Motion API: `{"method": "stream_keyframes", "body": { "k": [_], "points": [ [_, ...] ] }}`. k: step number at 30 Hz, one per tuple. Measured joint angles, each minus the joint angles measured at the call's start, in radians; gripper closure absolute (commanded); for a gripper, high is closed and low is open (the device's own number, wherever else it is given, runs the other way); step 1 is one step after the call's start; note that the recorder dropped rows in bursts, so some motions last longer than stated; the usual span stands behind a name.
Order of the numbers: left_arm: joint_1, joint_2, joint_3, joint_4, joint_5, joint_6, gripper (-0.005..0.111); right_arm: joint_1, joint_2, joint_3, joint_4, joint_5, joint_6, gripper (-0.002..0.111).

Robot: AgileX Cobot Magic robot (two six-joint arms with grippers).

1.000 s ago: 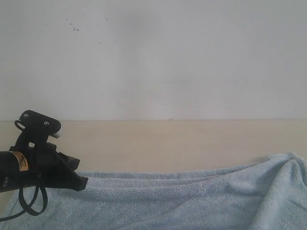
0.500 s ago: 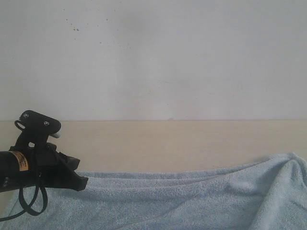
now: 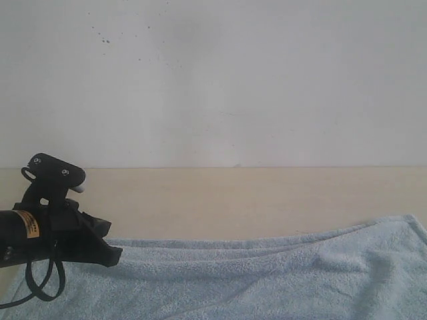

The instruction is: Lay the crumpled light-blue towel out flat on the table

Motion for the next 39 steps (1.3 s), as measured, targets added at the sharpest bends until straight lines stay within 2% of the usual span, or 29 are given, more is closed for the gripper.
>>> {"method": "stream_keyframes", "body": {
  "k": [6,10,12,14,16,19,22,27,34,39],
  "points": [
    [0.000,0.000,0.000,0.000,-0.002,0.008,0.103,0.000,-0.055,-0.026,-0.024,-0.060,0.053,0.107],
    [0.000,0.000,0.000,0.000,-0.012,0.009,0.103,0.000,-0.164,-0.032,0.034,-0.185,0.033,0.107],
    [0.000,0.000,0.000,0.000,-0.015,0.009,0.103,0.000,-0.210,-0.032,0.207,-0.272,-0.104,0.107],
    [0.000,0.000,0.000,0.000,-0.018,0.009,0.103,0.007,-0.228,-0.032,0.484,-0.318,-0.334,0.107],
    [0.000,0.000,0.000,0.000,-0.018,0.009,0.103,0.036,-0.228,-0.032,0.777,-0.304,-0.616,0.107],
    [0.000,0.000,0.000,0.000,-0.021,0.009,0.103,0.121,-0.191,-0.032,1.020,-0.228,-0.887,0.107],
    [0.000,0.000,0.000,0.000,-0.021,0.009,0.103,0.213,-0.141,-0.032,1.054,-0.213,-0.951,0.107],
    [0.000,0.000,0.000,0.000,-0.021,0.012,0.103,0.303,-0.089,-0.032,1.050,-0.239,-0.957,0.107],
    [0.000,0.000,0.000,0.000,-0.019,0.023,0.103,0.322,-0.078,-0.032,1.009,-0.231,-0.935,0.107],
    [0.000,0.000,0.000,0.000,-0.004,0.034,0.103,0.322,-0.078,-0.010,0.905,-0.202,-0.814,0.107]
  ]
}}
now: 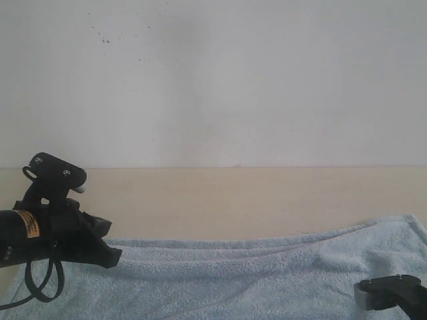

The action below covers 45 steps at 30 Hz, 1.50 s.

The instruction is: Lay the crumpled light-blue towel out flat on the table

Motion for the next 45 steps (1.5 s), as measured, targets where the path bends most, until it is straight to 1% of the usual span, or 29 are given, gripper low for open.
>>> {"method": "stream_keyframes", "body": {
  "k": [4,7,18,23,40,45],
  "points": [
    [0.000,0.000,0.000,0.000,0.004,0.000,0.103,0.000,0.000,0.011,-0.025,0.037,0.015,0.107],
    [0.000,0.000,0.000,0.000,0.004,0.000,0.103,0.000,-0.002,0.033,-0.042,0.021,0.037,0.107],
    [0.000,0.000,0.000,0.000,0.003,0.000,0.103,0.000,-0.021,0.017,-0.042,-0.008,0.048,0.107],
    [0.000,0.000,0.000,0.000,-0.002,0.000,0.103,0.000,0.005,0.029,-0.042,-0.003,0.048,0.107],
    [0.000,0.000,0.000,0.000,0.000,0.000,0.103,0.000,0.015,0.023,-0.026,0.081,0.062,0.107],
    [0.000,0.000,0.000,0.000,-0.021,0.000,0.103,0.000,-0.049,-0.043,-0.001,0.138,0.052,0.107]
  ]
}}
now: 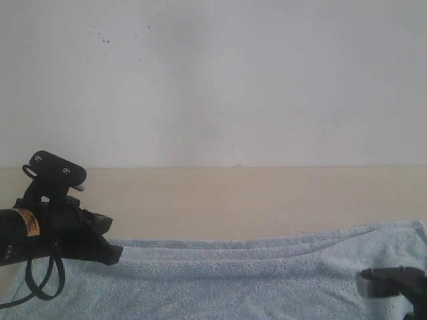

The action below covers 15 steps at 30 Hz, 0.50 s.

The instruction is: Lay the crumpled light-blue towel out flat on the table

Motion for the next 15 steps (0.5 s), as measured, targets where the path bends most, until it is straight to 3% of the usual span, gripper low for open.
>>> {"method": "stream_keyframes", "body": {
  "k": [6,10,15],
  "points": [
    [0.000,0.016,-0.010,0.036,-0.106,0.016,0.103,0.000,-0.103,-0.168,0.009,0.006,-0.018,0.109],
    [0.000,0.091,-0.066,0.137,-0.100,-0.031,0.103,0.000,-0.042,-0.363,0.043,0.015,-0.020,0.109],
    [0.000,0.201,-0.240,0.162,0.213,-0.218,0.103,0.007,0.206,-0.638,0.175,0.135,-0.088,0.109]
  ]
}}
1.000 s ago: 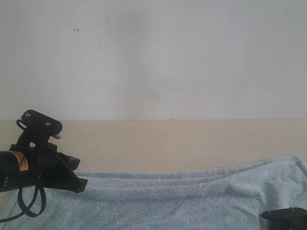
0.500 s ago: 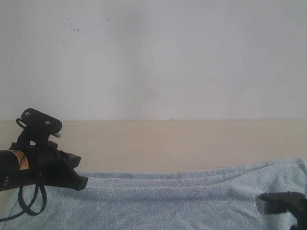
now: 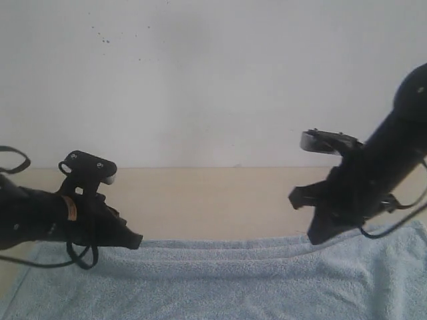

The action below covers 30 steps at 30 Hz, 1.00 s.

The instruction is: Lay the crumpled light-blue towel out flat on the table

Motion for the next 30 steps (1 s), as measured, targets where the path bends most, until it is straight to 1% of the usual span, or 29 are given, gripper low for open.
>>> {"method": "stream_keyframes", "body": {
  "k": [2,4,6,9,13,18,26,30],
  "points": [
    [0.000,0.020,-0.079,0.002,0.104,-0.022,0.103,0.016,0.093,-0.099,0.031,0.000,-0.009,0.109],
    [0.000,0.031,-0.129,0.002,0.158,-0.035,0.103,0.057,0.189,-0.208,0.048,0.000,-0.013,0.109],
    [0.000,0.033,-0.150,-0.004,0.171,-0.041,0.103,0.108,0.281,-0.311,0.060,-0.003,-0.013,0.109],
    [0.000,0.033,-0.158,-0.012,0.190,-0.043,0.103,0.174,0.397,-0.439,0.066,-0.057,-0.002,0.109],
    [0.000,0.033,-0.158,-0.014,0.210,-0.043,0.103,0.216,0.522,-0.547,0.071,-0.102,0.025,0.109],
    [0.000,0.033,-0.158,-0.063,0.213,-0.043,0.103,0.236,0.607,-0.570,0.067,-0.111,0.025,0.109],
    [0.000,0.033,-0.158,-0.087,0.209,-0.043,0.103,0.242,0.615,-0.576,0.065,-0.152,0.027,0.109],
    [0.000,0.033,-0.158,-0.087,0.209,-0.043,0.103,0.242,0.616,-0.576,0.043,-0.203,0.036,0.109]
  ]
}}
